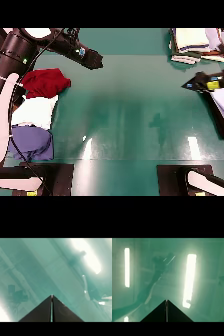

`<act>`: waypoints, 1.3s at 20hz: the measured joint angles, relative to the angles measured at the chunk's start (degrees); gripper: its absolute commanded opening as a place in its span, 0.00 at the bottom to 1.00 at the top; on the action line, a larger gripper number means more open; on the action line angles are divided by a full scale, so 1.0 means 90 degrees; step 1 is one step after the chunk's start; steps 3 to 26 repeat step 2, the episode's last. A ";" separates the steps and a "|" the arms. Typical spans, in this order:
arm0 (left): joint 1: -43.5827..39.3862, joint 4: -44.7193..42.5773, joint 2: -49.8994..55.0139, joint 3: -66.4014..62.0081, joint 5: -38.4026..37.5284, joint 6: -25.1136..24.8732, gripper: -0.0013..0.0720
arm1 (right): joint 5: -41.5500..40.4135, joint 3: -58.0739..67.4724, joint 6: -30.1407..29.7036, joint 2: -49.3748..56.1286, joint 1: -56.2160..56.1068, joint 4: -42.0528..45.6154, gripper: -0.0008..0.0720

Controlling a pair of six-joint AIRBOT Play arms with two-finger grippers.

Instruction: Fold the shirts.

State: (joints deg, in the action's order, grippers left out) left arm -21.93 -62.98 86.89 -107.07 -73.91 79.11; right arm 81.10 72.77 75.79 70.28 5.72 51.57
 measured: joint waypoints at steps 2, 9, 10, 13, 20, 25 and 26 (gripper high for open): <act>0.0000 0.0000 0.0000 0.0000 0.0000 0.0000 0.06 | -0.0010 0.0000 -0.0017 0.0000 -0.0466 -0.0017 0.04; 0.0000 0.0000 0.0000 0.0000 0.0000 0.0000 0.06 | -0.0010 0.0000 -0.0017 0.0000 -0.0466 -0.0017 0.04; 0.0000 0.0000 0.0000 0.0000 0.0000 0.0000 0.06 | -0.0010 0.0000 -0.0017 0.0000 -0.0466 -0.0017 0.04; 0.0000 0.0000 0.0000 0.0000 0.0000 0.0000 0.06 | -0.0010 0.0000 -0.0017 0.0000 -0.0466 -0.0017 0.04; 0.0000 0.0000 0.0000 0.0000 0.0000 0.0000 0.06 | -0.0010 0.0000 -0.0017 0.0000 -0.0466 -0.0017 0.04; 0.0000 0.0000 0.0000 0.0000 0.0000 0.0000 0.06 | -0.0010 0.0000 -0.0017 0.0000 -0.0466 -0.0017 0.04; 0.0000 0.0000 0.0000 0.0000 0.0000 0.0000 0.06 | -0.0010 0.0000 -0.0017 0.0000 -0.0466 -0.0017 0.04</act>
